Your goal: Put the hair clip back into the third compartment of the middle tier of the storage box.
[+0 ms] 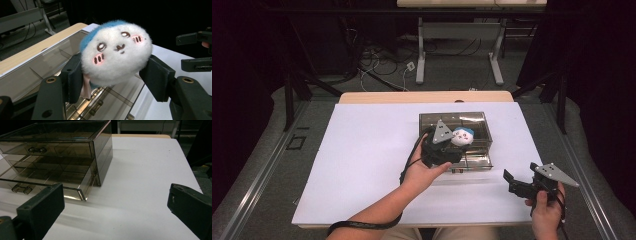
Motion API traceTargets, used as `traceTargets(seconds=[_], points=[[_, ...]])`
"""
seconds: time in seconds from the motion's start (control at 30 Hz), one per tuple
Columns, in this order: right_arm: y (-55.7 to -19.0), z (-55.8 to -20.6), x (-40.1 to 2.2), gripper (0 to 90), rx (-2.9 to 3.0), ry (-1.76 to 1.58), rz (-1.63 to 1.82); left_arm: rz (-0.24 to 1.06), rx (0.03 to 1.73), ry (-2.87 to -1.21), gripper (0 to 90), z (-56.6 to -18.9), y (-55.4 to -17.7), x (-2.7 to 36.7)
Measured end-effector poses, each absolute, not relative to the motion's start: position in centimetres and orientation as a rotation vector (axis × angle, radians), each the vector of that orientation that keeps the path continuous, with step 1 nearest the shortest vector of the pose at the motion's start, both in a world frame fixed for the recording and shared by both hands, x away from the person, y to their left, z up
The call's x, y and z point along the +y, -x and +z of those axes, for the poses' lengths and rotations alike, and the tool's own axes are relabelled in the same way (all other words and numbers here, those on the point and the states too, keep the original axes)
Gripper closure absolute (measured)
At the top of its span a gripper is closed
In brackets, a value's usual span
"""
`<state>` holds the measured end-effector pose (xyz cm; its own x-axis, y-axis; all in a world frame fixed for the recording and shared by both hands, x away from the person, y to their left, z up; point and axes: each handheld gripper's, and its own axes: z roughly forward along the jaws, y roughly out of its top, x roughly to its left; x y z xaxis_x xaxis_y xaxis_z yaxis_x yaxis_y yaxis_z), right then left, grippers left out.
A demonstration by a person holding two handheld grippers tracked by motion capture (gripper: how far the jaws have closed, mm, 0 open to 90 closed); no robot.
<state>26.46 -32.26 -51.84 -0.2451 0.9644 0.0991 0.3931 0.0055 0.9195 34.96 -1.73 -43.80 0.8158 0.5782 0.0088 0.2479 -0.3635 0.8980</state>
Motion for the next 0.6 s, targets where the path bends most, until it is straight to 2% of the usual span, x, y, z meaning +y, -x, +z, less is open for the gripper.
traceTargets(seconds=[0.6], points=[[-26.5, -51.8, -32.3, 0.6, 1.688, -1.403, 1.225, 0.365, 0.638, -1.976, 38.8, -44.8, -35.2, -3.6]])
